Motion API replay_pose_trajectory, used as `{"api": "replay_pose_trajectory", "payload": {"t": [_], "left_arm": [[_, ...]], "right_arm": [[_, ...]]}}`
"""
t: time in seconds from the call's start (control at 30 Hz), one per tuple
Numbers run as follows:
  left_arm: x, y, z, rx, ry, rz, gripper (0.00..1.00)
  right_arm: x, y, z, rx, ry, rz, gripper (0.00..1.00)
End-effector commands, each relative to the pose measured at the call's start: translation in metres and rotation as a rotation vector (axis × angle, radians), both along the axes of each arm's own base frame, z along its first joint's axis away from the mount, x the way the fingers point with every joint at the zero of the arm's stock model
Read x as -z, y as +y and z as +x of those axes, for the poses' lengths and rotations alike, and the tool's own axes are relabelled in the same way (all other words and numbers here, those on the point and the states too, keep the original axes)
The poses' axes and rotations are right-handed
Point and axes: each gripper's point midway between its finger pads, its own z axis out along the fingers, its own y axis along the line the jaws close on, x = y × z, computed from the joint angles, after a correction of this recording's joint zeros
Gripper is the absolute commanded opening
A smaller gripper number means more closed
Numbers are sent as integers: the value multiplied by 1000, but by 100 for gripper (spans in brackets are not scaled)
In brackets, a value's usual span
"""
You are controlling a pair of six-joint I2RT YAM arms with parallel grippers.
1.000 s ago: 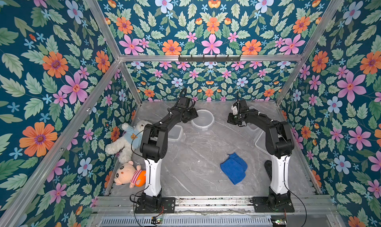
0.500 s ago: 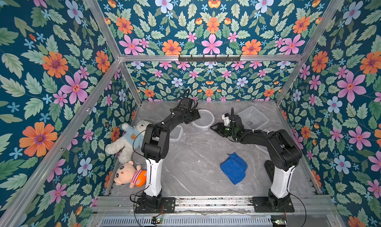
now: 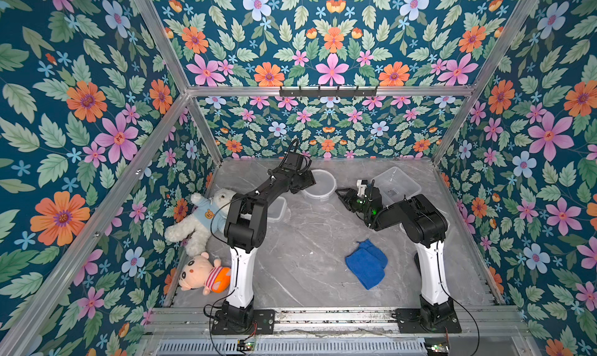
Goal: Wipe the insides of the lunch boxes
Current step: Open the fastener of the lunch box.
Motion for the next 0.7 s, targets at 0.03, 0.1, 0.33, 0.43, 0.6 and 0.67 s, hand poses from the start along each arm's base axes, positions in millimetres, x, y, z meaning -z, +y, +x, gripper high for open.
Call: {"api": "replay_pose_trajectory", "payload": {"t": [0.03, 0.1, 0.33, 0.43, 0.6, 0.67], "left_arm": [[13, 1, -4, 10, 31, 27, 71], [16, 1, -3, 11, 38, 28, 71], [17, 2, -3, 8, 43, 38, 71], [21, 3, -4, 7, 51, 44, 71], [28, 3, -5, 12, 65, 46, 70], [29, 2, -6, 14, 65, 45, 70]], "right_arm": [[-43, 4, -4, -47, -139, 112, 51], [-48, 5, -4, -67, -159, 130, 52], [-51, 13, 13, -104, -151, 180, 56], [-51, 12, 20, -96, -149, 182, 56], [-51, 11, 29, -84, -150, 223, 51], [-50, 11, 30, -82, -145, 234, 48]]}}
